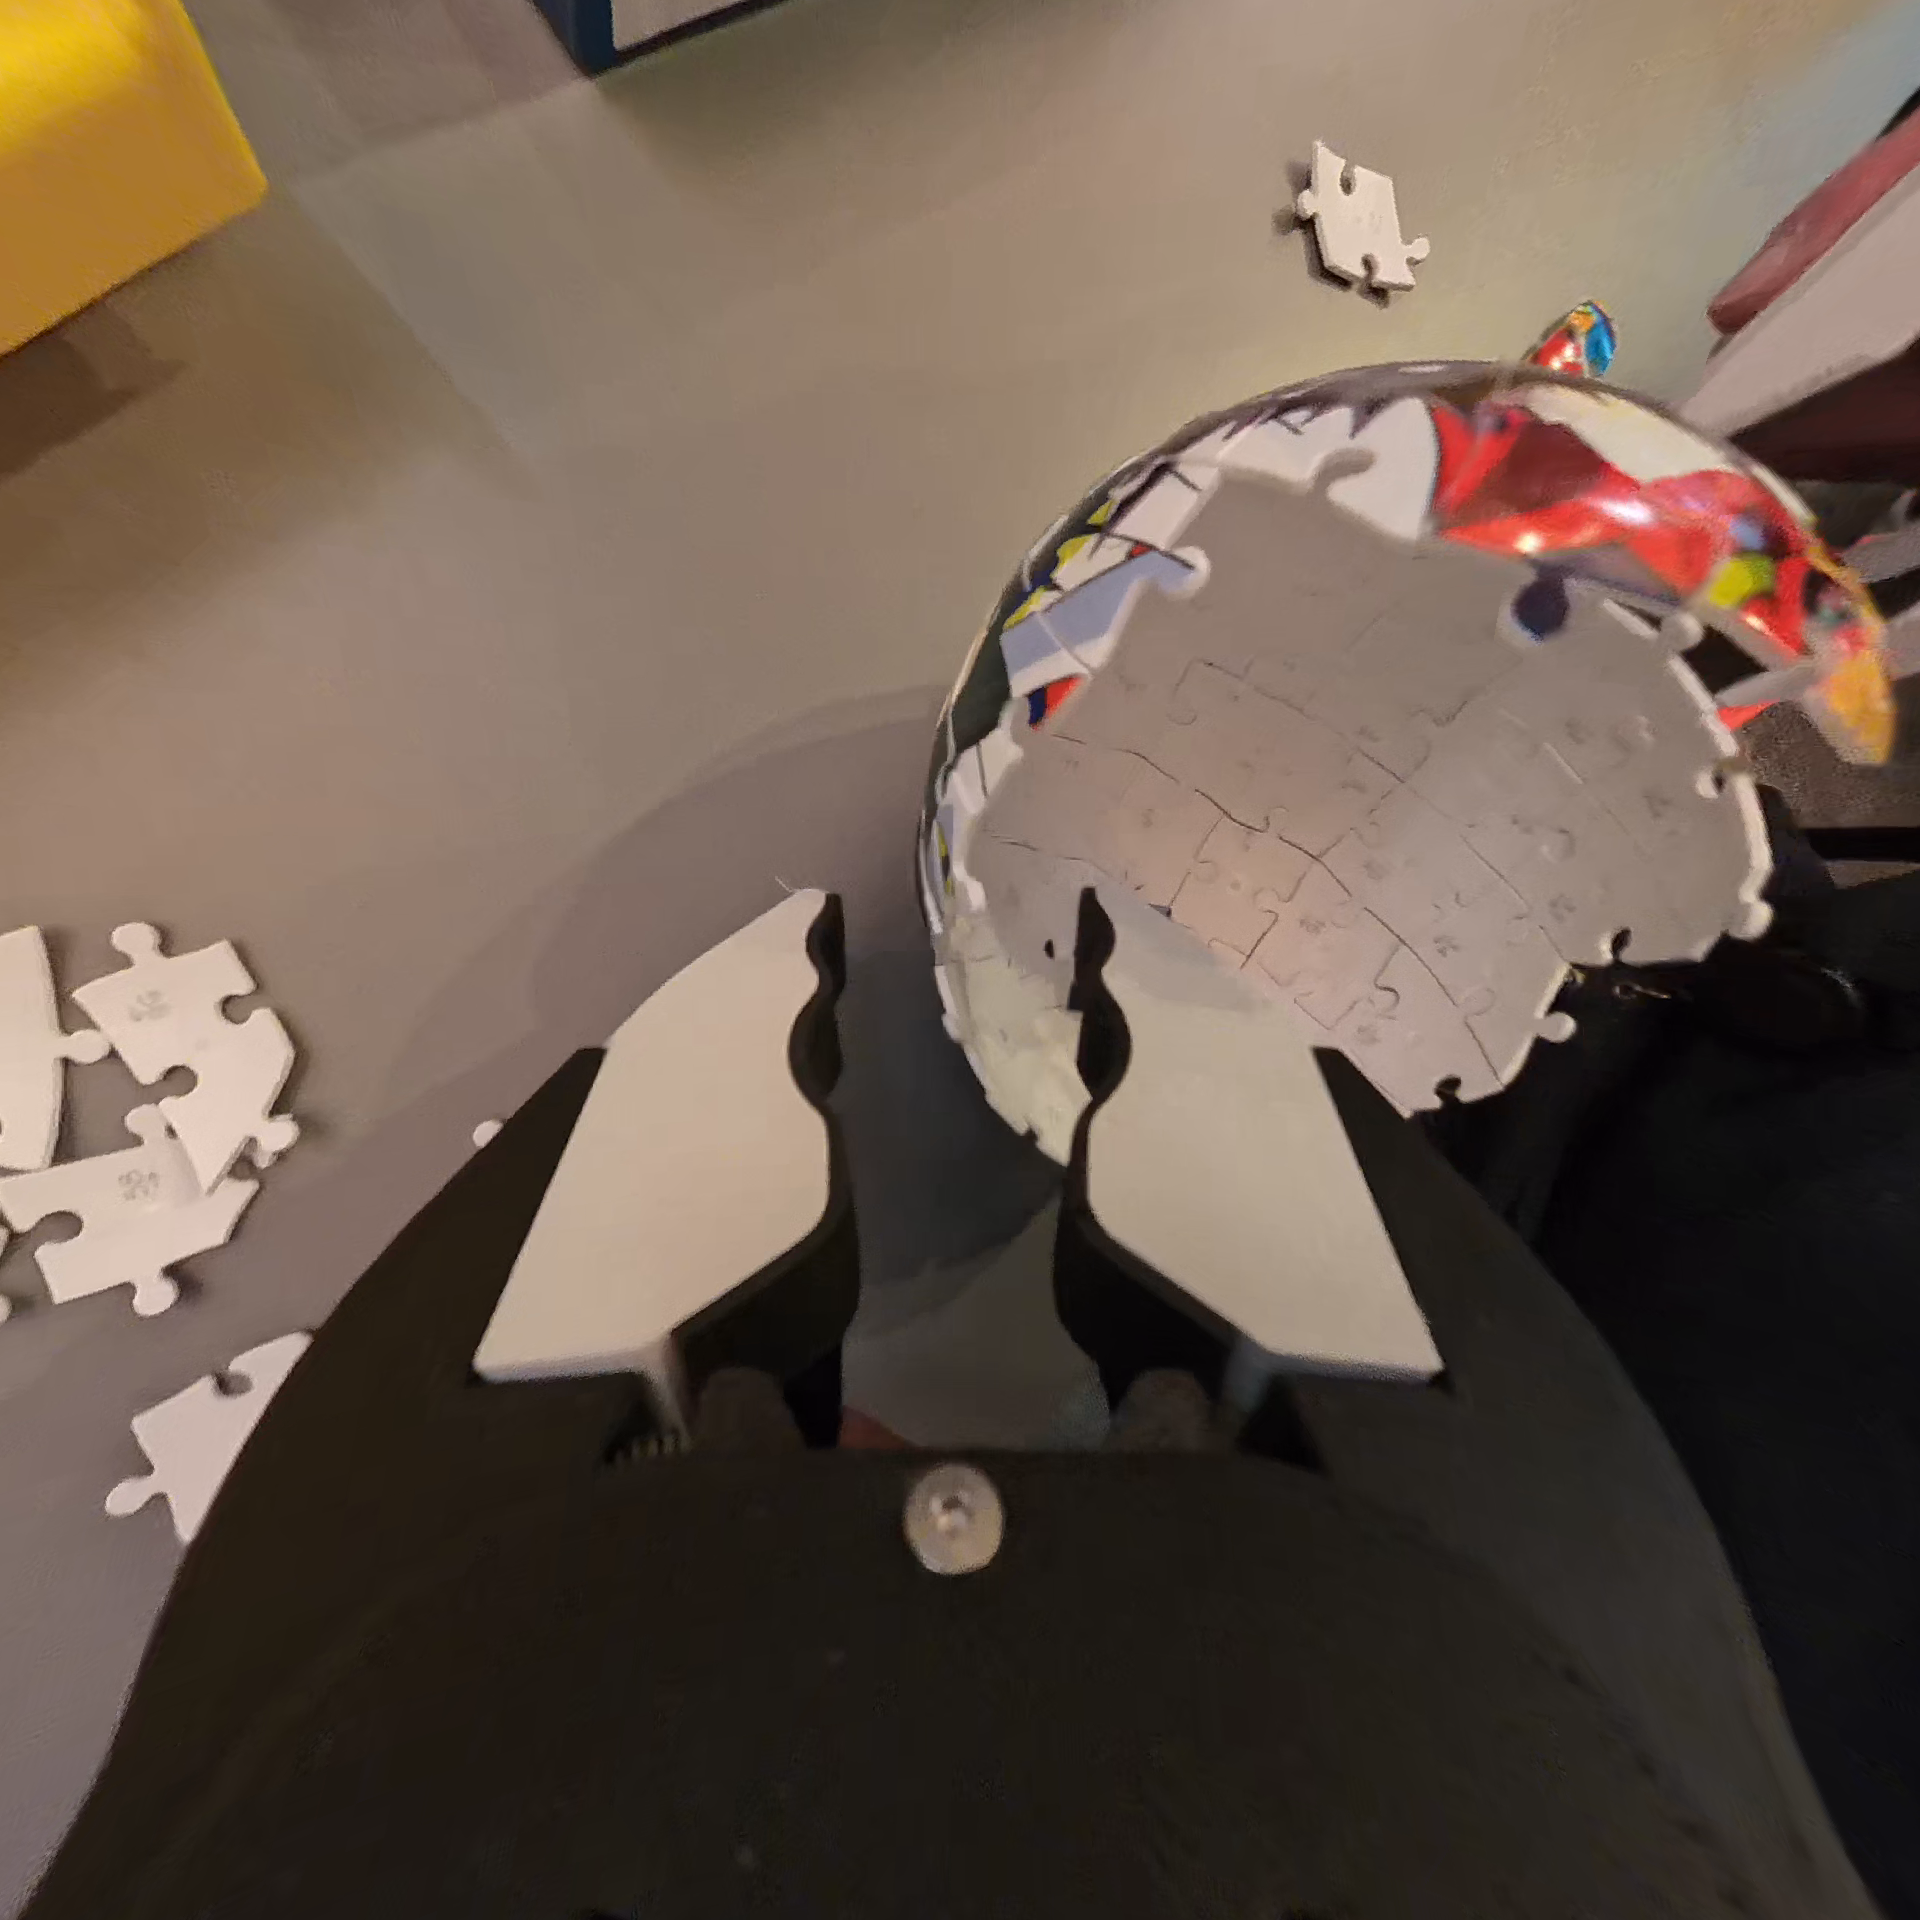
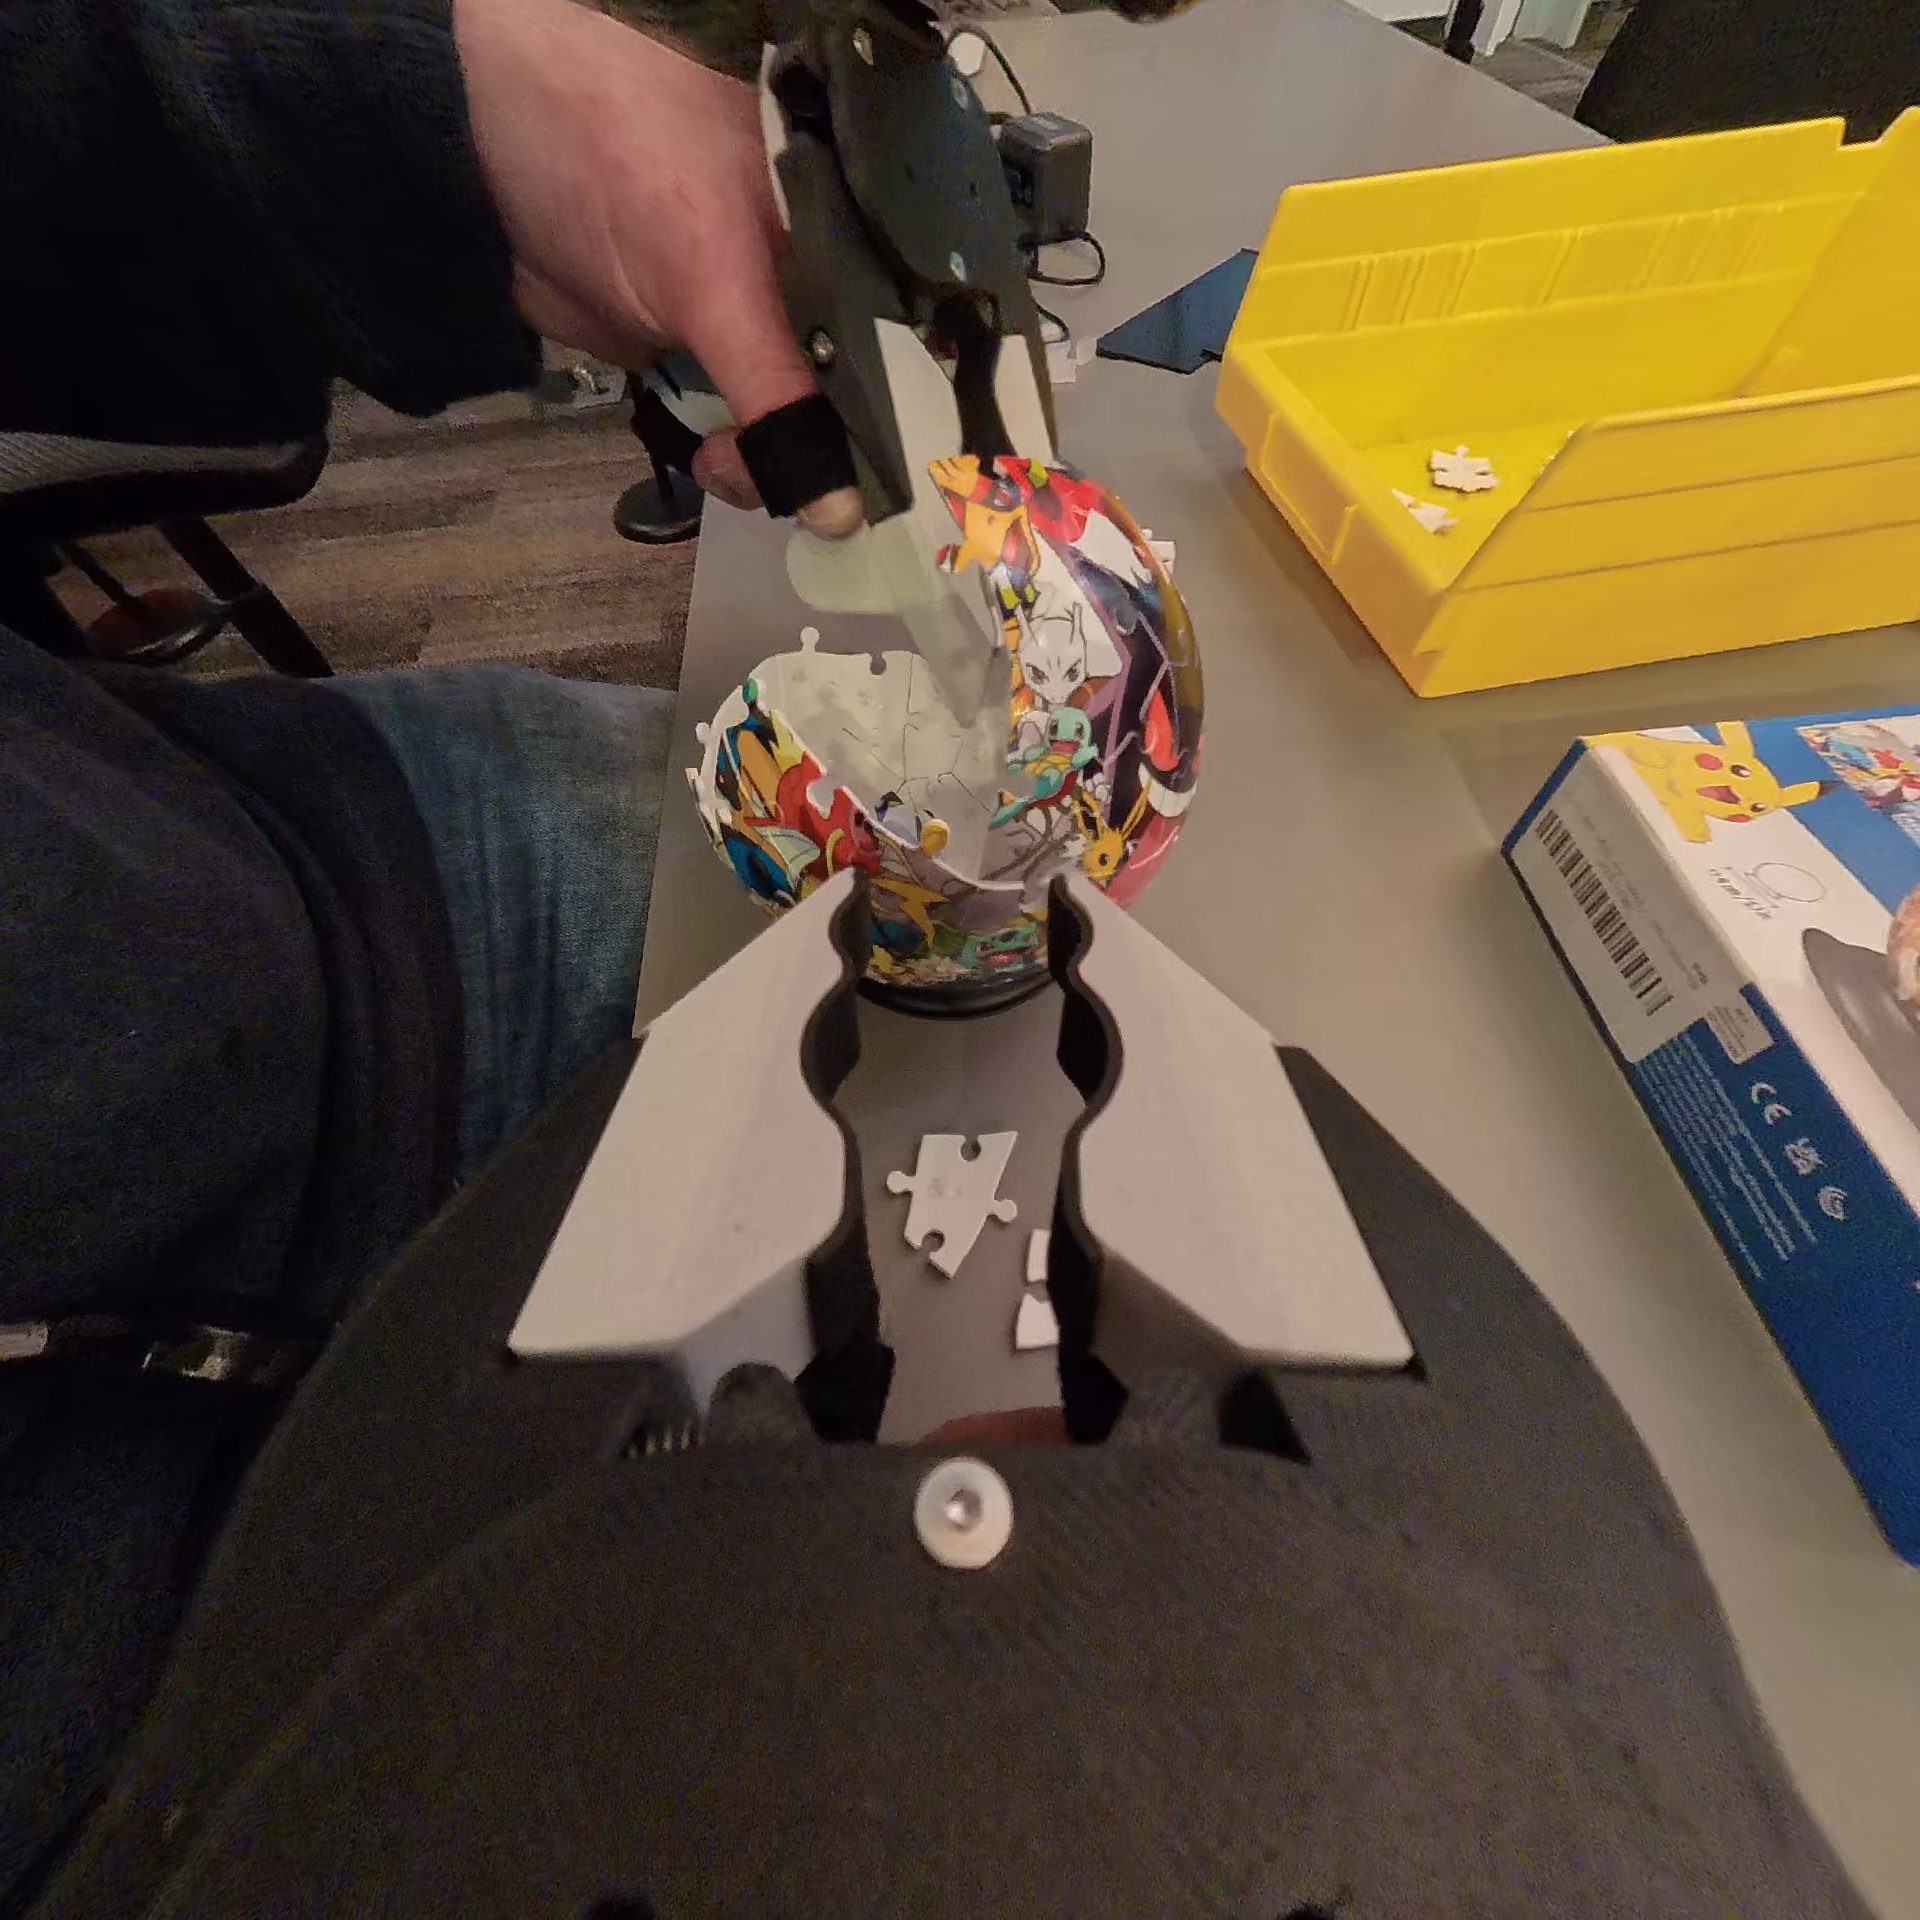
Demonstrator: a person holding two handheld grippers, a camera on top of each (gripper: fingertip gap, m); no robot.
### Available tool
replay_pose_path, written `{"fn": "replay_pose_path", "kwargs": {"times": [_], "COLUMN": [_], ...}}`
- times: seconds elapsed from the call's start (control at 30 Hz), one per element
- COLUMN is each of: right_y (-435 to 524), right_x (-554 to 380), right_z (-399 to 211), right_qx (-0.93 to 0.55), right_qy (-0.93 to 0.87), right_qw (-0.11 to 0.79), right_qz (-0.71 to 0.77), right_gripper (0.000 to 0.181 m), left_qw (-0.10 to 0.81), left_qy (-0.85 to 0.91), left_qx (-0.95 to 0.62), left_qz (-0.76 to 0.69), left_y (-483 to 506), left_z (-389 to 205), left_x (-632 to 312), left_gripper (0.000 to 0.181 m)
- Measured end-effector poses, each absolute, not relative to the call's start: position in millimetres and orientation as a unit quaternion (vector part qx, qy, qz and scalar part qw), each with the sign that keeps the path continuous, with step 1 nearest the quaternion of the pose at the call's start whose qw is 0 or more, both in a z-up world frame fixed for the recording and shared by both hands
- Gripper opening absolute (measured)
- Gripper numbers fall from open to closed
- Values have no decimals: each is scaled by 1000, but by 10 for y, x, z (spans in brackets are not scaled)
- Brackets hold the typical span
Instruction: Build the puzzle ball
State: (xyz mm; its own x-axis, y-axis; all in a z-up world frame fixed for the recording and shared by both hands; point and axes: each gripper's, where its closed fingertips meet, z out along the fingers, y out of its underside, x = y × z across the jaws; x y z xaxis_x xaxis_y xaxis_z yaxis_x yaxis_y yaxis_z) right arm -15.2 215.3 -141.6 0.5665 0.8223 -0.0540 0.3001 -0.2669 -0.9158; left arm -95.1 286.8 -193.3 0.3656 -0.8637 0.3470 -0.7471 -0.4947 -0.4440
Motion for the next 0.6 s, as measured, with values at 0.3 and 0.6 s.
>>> {"fn": "replay_pose_path", "kwargs": {"times": [0.3, 0.6], "right_y": [2095, 2053], "right_x": [30, 36], "right_z": [-1378, -1530], "right_qx": [-762, -781], "right_qy": [-371, -375], "right_qw": [463, 435], "right_qz": [259, 245], "right_gripper": [35, 35], "left_qw": [106, 104], "left_qy": [461, 450], "left_qx": [-825, -823], "left_qz": [-307, -330], "left_y": [2711, 2654], "left_z": [-1960, -2014], "left_x": [-1119, -980], "left_gripper": [43, 38]}}
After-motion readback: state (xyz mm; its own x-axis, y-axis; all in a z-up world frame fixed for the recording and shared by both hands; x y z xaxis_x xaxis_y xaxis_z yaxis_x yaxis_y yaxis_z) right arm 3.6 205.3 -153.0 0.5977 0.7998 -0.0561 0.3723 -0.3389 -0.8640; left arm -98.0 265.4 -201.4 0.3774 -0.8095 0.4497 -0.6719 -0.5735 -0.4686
